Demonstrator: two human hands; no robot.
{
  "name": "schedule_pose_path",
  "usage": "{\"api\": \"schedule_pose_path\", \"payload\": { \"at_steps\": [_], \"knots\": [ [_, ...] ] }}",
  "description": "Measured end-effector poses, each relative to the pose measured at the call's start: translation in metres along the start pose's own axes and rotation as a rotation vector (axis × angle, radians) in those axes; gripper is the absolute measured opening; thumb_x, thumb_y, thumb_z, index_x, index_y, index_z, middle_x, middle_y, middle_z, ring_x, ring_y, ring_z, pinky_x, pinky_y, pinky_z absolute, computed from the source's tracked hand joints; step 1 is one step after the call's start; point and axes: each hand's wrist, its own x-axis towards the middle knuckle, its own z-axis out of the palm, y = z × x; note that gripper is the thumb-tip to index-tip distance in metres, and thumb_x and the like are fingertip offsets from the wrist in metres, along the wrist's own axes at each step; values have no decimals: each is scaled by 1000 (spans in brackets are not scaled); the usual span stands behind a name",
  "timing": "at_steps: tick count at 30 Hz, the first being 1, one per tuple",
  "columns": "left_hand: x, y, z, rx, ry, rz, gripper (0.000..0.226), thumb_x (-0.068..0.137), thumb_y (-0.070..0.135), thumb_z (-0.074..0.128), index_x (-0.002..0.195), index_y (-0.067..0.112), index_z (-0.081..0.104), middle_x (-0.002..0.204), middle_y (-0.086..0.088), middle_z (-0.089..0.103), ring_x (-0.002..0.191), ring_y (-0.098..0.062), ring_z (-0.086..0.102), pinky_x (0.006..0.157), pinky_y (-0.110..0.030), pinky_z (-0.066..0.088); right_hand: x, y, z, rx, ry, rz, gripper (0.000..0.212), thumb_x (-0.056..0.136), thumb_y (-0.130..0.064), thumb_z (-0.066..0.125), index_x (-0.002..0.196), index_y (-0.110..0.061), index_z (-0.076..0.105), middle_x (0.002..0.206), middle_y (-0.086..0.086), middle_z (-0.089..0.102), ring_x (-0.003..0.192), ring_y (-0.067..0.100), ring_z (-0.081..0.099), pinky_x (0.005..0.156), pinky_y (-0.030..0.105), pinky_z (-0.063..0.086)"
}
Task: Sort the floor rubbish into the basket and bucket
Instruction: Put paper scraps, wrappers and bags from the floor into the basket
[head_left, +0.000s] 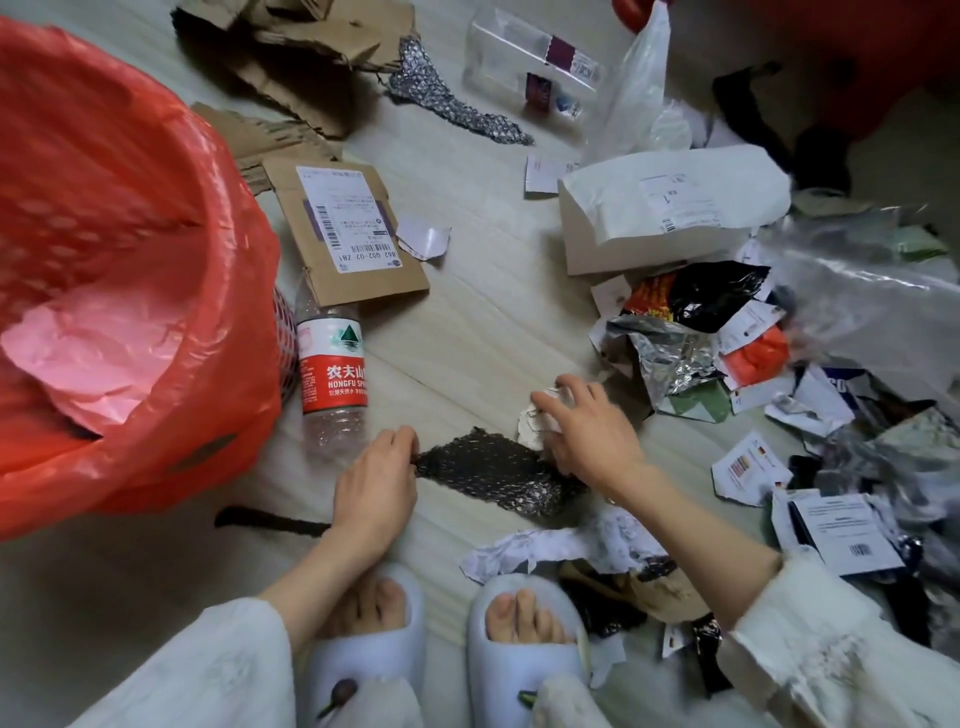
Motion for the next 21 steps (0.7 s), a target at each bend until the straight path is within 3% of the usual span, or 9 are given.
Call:
{"api": "schedule_pose_path", "payload": {
  "at_steps": [4, 8, 14, 21],
  "knots": [
    [1, 5, -5, -29, 20, -56, 36, 88, 5, 44, 122, 17, 44, 117, -11, 47, 100, -36, 56, 75, -45, 46, -9, 1, -5, 8, -179, 137, 77, 84, -46, 60, 145, -33, 14, 155, 3, 1, 139, 30, 16, 100, 51, 39],
    [-1, 24, -4, -76, 57, -65, 48, 90, 15, 45, 136, 18, 33, 125, -12, 38, 109, -35, 50, 81, -44, 45, -19, -5, 0, 0, -202, 174, 84, 86, -26, 62, 146, -33, 4, 155, 8, -2, 134, 36, 19, 88, 43, 50],
    [6, 45, 5, -33, -40, -25, 54, 89, 44, 51, 135, 25, 31, 134, -8, 26, 124, -28, 33, 88, -41, 45, -22, -8, 9, 9, -64, 176, 64, 82, 2, 55, 136, -23, 31, 129, 12, 32, 111, 31, 37, 72, 37, 45],
    [12, 50, 1, -143, 2, 91, 20, 89, 18, 53, 109, 14, 54, 122, -4, 39, 108, -24, 47, 80, -36, 45, -23, -4, 17, 33, 19, 66, 24, 85, 1, 49, 107, -7, 55, 110, 15, 48, 104, 33, 45, 63, 37, 37]
  ]
}}
